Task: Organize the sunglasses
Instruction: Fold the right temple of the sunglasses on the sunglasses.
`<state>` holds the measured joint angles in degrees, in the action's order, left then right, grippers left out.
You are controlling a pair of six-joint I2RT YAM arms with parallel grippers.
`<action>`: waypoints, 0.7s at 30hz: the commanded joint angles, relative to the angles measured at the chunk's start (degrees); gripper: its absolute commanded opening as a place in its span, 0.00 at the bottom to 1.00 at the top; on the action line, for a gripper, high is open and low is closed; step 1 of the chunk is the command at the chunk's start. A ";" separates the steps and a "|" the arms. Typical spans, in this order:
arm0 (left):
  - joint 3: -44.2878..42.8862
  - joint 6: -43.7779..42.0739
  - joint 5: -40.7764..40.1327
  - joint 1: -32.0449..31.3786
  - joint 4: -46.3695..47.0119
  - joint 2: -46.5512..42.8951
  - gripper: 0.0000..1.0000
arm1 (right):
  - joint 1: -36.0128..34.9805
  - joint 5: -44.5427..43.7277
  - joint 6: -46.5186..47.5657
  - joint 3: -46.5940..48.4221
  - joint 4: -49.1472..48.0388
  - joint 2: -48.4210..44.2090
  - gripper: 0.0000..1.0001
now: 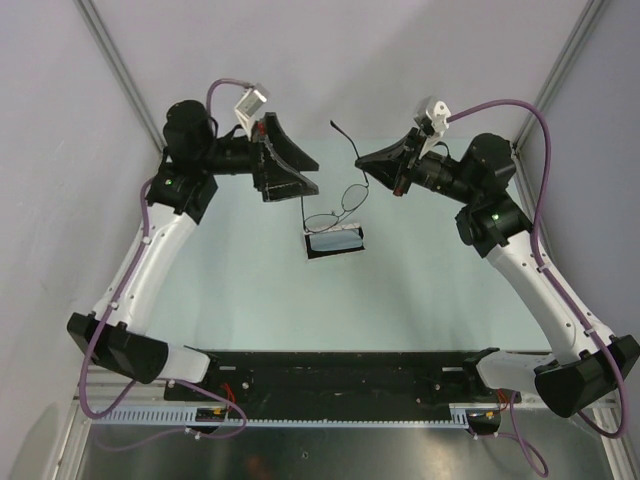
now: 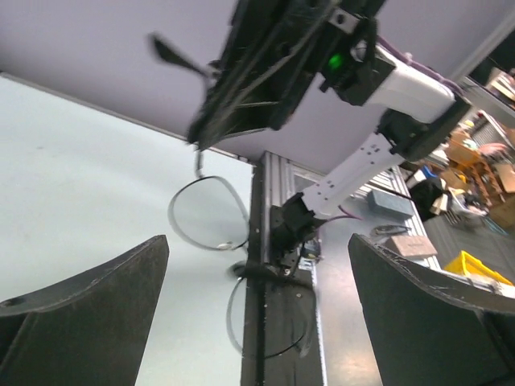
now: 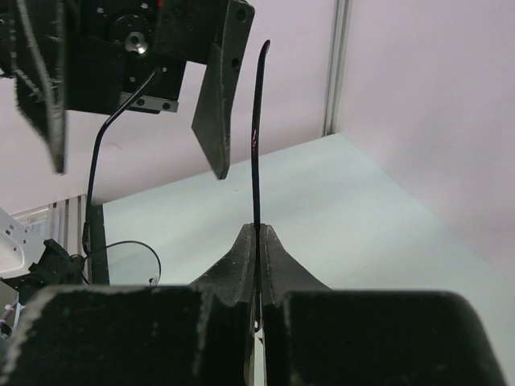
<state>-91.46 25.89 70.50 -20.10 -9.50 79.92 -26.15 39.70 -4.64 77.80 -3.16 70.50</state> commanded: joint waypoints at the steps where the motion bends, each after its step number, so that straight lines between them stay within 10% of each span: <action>1: 1.81 -1.46 1.71 3.22 0.53 -2.23 1.00 | 0.22 2.12 -1.68 2.71 -4.75 -0.98 0.00; 21: 3.48 -2.16 13.26 -1.08 0.62 1.73 1.00 | -3.11 8.20 -5.20 6.22 -10.55 1.22 0.00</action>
<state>-87.85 24.95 79.85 -20.32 -9.61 80.27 -27.64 45.78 -9.04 79.92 -9.41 71.11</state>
